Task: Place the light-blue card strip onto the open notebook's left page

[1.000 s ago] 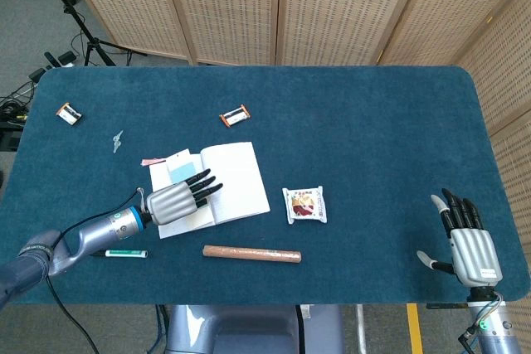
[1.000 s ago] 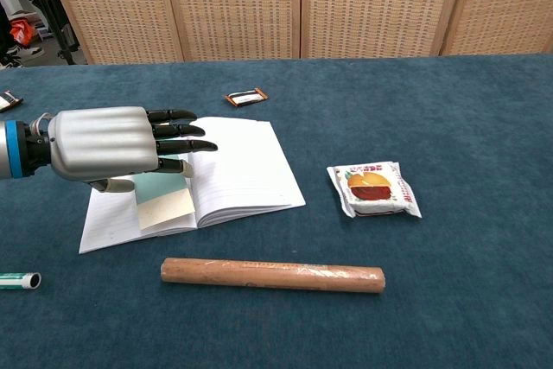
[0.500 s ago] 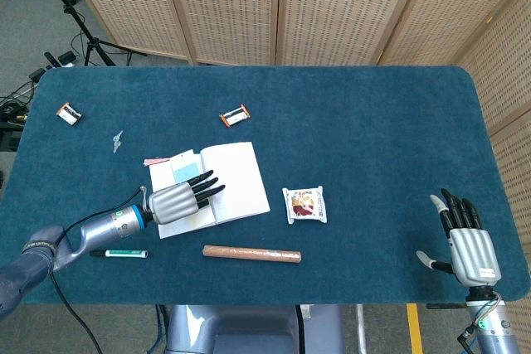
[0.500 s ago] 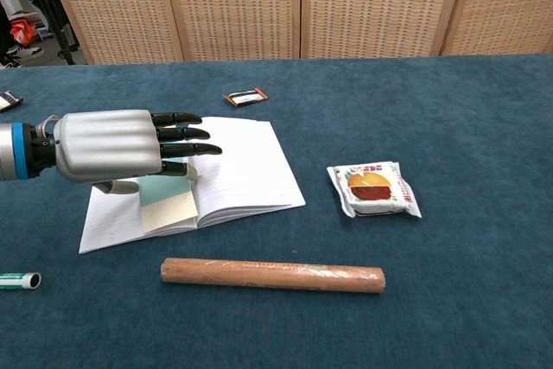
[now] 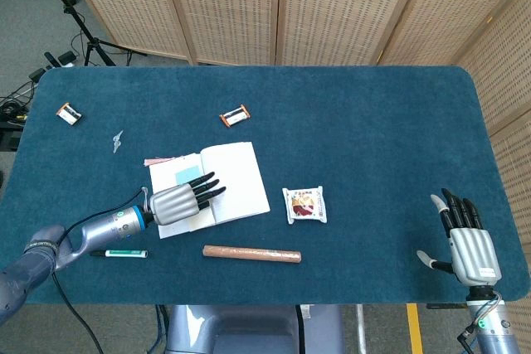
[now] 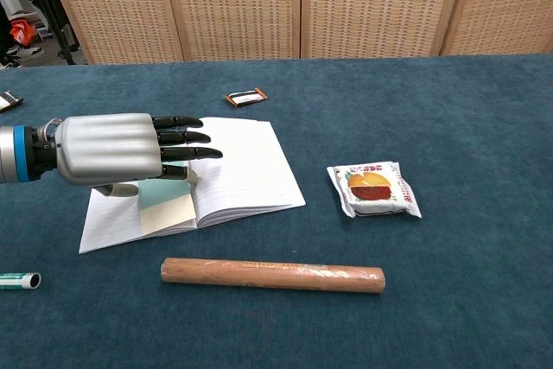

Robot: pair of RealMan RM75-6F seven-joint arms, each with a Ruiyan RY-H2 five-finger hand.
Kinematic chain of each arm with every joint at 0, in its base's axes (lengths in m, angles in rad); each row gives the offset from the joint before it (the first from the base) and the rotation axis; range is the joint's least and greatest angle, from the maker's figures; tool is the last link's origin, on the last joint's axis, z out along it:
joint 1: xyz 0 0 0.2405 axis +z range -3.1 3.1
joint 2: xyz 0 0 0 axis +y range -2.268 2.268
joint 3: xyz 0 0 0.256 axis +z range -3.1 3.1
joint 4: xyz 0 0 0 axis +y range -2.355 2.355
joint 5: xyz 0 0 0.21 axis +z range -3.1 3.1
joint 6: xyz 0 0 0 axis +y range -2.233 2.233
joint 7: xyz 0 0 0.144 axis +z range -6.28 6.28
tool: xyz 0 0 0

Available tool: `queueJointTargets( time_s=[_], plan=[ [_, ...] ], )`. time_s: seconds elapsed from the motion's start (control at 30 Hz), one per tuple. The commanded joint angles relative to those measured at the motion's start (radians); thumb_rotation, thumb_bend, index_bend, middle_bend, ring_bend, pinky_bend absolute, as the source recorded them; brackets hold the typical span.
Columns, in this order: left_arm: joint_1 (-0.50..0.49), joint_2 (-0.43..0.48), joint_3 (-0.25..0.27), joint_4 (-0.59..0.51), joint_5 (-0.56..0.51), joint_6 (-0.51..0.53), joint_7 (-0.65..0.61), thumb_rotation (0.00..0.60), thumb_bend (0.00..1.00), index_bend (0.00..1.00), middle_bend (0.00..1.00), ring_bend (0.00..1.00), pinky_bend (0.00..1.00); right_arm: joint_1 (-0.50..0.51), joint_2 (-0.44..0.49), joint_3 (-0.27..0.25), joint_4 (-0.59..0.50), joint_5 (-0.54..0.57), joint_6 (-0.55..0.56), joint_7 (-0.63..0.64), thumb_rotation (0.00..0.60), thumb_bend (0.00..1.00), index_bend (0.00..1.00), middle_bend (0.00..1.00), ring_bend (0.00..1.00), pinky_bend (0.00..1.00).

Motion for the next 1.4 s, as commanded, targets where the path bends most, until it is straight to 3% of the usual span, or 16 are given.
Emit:
queueJointTargets(
  time_s=[0.03,0.43,0.63,0.73,0.83,1.07,1.2,1.4],
  plan=[
    [0.001,0.0,0.001,0.002,-0.001,0.001,0.003,0.6,0.25,0.31,0.0,0.0,0.0,0.0,0.0,0.0,0.0,0.0,0.001,0.0,0.6,0.16,0.0,0.0,0.0,0.0],
    [0.001,0.024,-0.003,-0.023,-0.01,0.026,0.006,0.6,0.22,0.2,0.0,0.0,0.0,-0.004,-0.003,0.001,-0.001,-0.007,0.013,0.002,0.6,0.16,0.0,0.0,0.0,0.0],
    [0.022,0.069,-0.038,-0.104,-0.066,0.048,-0.041,0.6,0.22,0.15,0.0,0.0,0.0,-0.005,-0.001,-0.002,-0.002,-0.015,0.018,0.009,0.6,0.16,0.0,0.0,0.0,0.0],
    [0.044,0.113,-0.07,-0.202,-0.137,0.02,-0.082,0.6,0.22,0.1,0.0,0.0,0.0,-0.008,0.002,-0.004,-0.005,-0.022,0.025,0.015,0.6,0.16,0.0,0.0,0.0,0.0],
    [0.071,0.188,-0.107,-0.372,-0.248,-0.052,-0.118,0.6,0.23,0.09,0.0,0.0,0.0,-0.01,0.006,-0.007,-0.009,-0.033,0.032,0.021,0.6,0.16,0.0,0.0,0.0,0.0],
    [0.085,0.364,-0.157,-0.76,-0.488,-0.264,-0.02,0.6,0.27,0.09,0.0,0.0,0.0,-0.015,0.014,-0.015,-0.017,-0.056,0.047,0.034,0.6,0.16,0.0,0.0,0.0,0.0],
    [0.086,0.41,-0.173,-0.888,-0.625,-0.349,0.064,0.6,0.29,0.09,0.0,0.0,0.0,-0.02,0.02,-0.018,-0.018,-0.065,0.056,0.047,0.6,0.16,0.0,0.0,0.0,0.0],
    [0.082,0.427,-0.194,-0.978,-0.814,-0.4,0.183,0.6,0.3,0.08,0.0,0.0,0.0,-0.023,0.026,-0.02,-0.019,-0.076,0.066,0.06,0.6,0.16,0.0,0.0,0.0,0.0]
  ],
)
